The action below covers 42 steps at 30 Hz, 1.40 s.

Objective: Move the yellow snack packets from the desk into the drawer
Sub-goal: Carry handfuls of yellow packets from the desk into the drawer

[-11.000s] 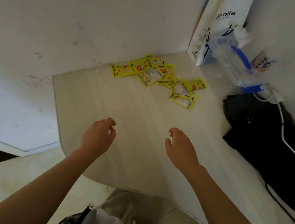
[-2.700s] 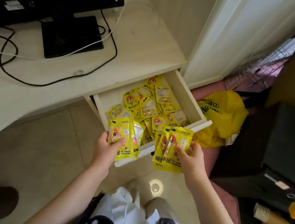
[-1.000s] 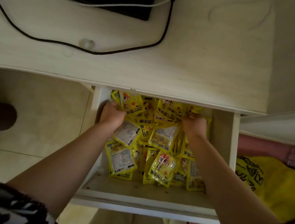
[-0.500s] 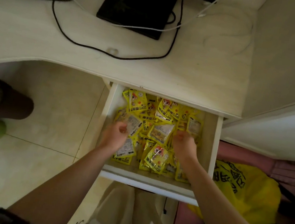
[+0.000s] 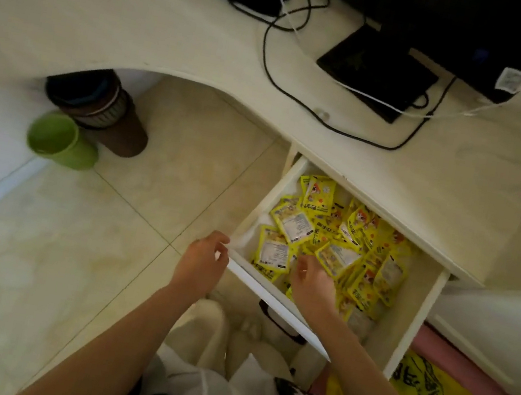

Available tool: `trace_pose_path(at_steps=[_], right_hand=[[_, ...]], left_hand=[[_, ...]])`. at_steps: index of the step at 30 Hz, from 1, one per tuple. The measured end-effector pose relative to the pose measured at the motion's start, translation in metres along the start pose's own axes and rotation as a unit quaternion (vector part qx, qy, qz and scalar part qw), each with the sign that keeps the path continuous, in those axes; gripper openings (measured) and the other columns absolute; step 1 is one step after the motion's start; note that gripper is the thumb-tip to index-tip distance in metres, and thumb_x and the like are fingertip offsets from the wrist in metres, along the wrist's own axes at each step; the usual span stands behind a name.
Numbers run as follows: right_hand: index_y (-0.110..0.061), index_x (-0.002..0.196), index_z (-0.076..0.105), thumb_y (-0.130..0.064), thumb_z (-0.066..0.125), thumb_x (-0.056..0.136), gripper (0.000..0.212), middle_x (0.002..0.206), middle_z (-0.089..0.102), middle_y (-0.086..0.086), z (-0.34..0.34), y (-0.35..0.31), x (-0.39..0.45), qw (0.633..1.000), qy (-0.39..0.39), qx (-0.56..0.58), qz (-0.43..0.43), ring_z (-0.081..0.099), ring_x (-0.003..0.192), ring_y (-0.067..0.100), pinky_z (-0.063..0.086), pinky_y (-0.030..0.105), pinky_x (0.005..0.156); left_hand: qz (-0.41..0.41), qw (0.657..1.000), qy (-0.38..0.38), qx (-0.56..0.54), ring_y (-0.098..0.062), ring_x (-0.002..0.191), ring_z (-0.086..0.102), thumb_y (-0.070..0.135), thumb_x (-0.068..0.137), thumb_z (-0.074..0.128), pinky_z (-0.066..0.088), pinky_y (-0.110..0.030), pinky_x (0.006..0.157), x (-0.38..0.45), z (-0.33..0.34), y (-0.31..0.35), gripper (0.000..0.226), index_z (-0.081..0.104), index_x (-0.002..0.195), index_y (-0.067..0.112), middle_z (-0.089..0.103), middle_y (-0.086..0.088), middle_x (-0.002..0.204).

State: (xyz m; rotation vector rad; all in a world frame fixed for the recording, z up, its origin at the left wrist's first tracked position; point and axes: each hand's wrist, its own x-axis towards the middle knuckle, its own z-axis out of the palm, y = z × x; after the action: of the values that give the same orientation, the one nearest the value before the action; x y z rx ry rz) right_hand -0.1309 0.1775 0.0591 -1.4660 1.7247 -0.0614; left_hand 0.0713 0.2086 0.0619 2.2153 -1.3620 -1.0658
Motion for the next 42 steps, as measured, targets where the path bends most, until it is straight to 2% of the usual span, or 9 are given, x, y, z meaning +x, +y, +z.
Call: trace_pose_path(at_steps=[2, 5, 8, 14, 21, 25, 29, 36, 42], right_hand=[[-0.015, 0.127, 0.049, -0.018, 0.044, 0.098, 0.03, 0.118, 0.061, 0.002, 0.01, -0.019, -0.001, 0.999, -0.026, -0.014, -0.022, 0.058, 0.101, 0.018, 0.038, 0.016, 0.062], [-0.011, 0.123, 0.052, -0.014, 0.046, 0.095, 0.029, 0.119, 0.06, 0.006, 0.029, -0.055, 0.002, 0.996, -0.033, -0.035, -0.074, 0.057, 0.113, 0.023, 0.049, 0.029, 0.082], [-0.01, 0.121, 0.054, -0.014, 0.046, 0.094, 0.029, 0.12, 0.06, 0.006, 0.05, -0.096, 0.008, 0.99, -0.028, -0.073, -0.121, 0.057, 0.113, 0.023, 0.047, 0.035, 0.092], [-0.005, 0.119, 0.055, -0.012, 0.045, 0.094, 0.028, 0.118, 0.06, 0.013, 0.097, -0.18, 0.026, 0.977, -0.047, -0.106, -0.177, 0.057, 0.108, 0.027, 0.046, 0.036, 0.09], [-0.01, 0.121, 0.053, -0.017, 0.044, 0.097, 0.027, 0.121, 0.061, 0.007, 0.148, -0.28, 0.052, 0.975, -0.057, -0.099, -0.192, 0.059, 0.107, 0.02, 0.05, 0.034, 0.09], [-0.012, 0.124, 0.052, -0.019, 0.043, 0.098, 0.029, 0.118, 0.06, 0.004, 0.167, -0.331, 0.069, 0.969, -0.053, -0.11, -0.214, 0.057, 0.103, 0.017, 0.047, 0.025, 0.083], [-0.011, 0.128, 0.05, -0.019, 0.042, 0.098, 0.032, 0.12, 0.059, 0.005, 0.175, -0.377, 0.094, 0.961, -0.043, -0.133, -0.238, 0.056, 0.104, 0.017, 0.042, 0.023, 0.08], [-0.009, 0.126, 0.054, -0.02, 0.043, 0.097, 0.033, 0.122, 0.062, 0.01, 0.176, -0.454, 0.16, 0.955, -0.026, -0.137, -0.262, 0.058, 0.111, 0.025, 0.044, 0.029, 0.09], [-0.009, 0.12, 0.054, -0.018, 0.044, 0.096, 0.028, 0.114, 0.061, 0.009, 0.166, -0.523, 0.227, 0.948, -0.047, -0.145, -0.28, 0.059, 0.105, 0.025, 0.044, 0.029, 0.082]], left_hand=[[-0.016, 1.0, 0.02, 0.004, -0.02, 0.106, 0.058, 0.012, 0.092, 0.051, 0.046, -0.029, 0.085, -0.006, -0.017, -0.017, 0.027, 0.058, 0.118, 0.015, 0.067, -0.002, 0.108], [-0.033, 0.998, 0.057, 0.013, -0.018, 0.105, 0.059, 0.014, 0.092, 0.052, 0.044, -0.025, 0.082, -0.011, -0.04, -0.044, 0.027, 0.058, 0.118, 0.016, 0.067, 0.001, 0.106], [-0.054, 0.993, 0.099, 0.036, -0.015, 0.1, 0.06, 0.019, 0.092, 0.051, 0.043, -0.021, 0.077, -0.013, -0.067, -0.074, 0.028, 0.057, 0.119, 0.021, 0.066, 0.002, 0.106], [-0.076, 0.983, 0.152, 0.074, -0.014, 0.102, 0.057, 0.024, 0.096, 0.045, 0.047, -0.024, 0.075, 0.0, -0.135, -0.129, 0.028, 0.054, 0.122, 0.021, 0.066, 0.002, 0.109], [-0.09, 0.973, 0.188, 0.099, -0.017, 0.099, 0.059, 0.024, 0.096, 0.044, 0.053, -0.031, 0.078, 0.041, -0.225, -0.182, 0.028, 0.053, 0.123, 0.021, 0.065, -0.001, 0.107], [-0.091, 0.971, 0.197, 0.097, -0.018, 0.097, 0.059, 0.024, 0.095, 0.045, 0.053, -0.033, 0.076, 0.067, -0.266, -0.202, 0.027, 0.054, 0.12, 0.021, 0.065, -0.001, 0.103], [-0.086, 0.97, 0.204, 0.103, -0.018, 0.099, 0.058, 0.025, 0.095, 0.046, 0.052, -0.032, 0.076, 0.101, -0.299, -0.213, 0.026, 0.055, 0.119, 0.021, 0.066, 0.0, 0.104], [-0.08, 0.966, 0.225, 0.099, -0.017, 0.1, 0.057, 0.023, 0.093, 0.047, 0.051, -0.032, 0.077, 0.183, -0.355, -0.213, 0.026, 0.057, 0.118, 0.021, 0.067, 0.0, 0.103], [-0.093, 0.965, 0.234, 0.081, -0.02, 0.102, 0.057, 0.026, 0.092, 0.049, 0.052, -0.036, 0.08, 0.26, -0.398, -0.199, 0.026, 0.058, 0.116, 0.02, 0.066, -0.002, 0.104]])
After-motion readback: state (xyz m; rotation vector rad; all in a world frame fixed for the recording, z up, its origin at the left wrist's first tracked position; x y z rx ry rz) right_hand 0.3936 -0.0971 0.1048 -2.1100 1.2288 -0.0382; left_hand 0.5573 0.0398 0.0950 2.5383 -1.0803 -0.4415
